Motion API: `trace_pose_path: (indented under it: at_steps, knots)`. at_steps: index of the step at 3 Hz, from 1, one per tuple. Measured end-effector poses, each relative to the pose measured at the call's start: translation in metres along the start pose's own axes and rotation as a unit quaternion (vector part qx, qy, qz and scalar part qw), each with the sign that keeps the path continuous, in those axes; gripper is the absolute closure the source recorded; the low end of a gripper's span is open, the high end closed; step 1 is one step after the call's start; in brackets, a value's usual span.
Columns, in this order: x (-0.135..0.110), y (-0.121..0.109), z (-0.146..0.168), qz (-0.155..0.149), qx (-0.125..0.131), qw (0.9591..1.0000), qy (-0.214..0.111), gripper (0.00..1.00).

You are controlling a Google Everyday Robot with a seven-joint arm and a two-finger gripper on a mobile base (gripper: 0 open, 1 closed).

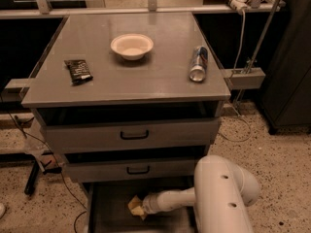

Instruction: Pick sponge from bottom drawer and place on counter

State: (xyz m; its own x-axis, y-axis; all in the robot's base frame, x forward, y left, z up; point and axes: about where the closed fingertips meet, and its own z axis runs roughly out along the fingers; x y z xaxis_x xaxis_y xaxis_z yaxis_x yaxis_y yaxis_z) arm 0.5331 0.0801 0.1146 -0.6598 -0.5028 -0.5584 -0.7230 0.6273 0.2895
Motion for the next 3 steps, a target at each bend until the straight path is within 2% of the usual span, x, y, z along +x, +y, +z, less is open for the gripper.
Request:
trace_pose_path:
  at_steps: [2, 3]
  knots:
    - [0.0, 0.0, 0.0, 0.0, 0.0, 1.0, 0.0, 0.89]
    - [-0.0002, 0.0001, -0.0002, 0.0, 0.0, 1.0, 0.0, 1.0]
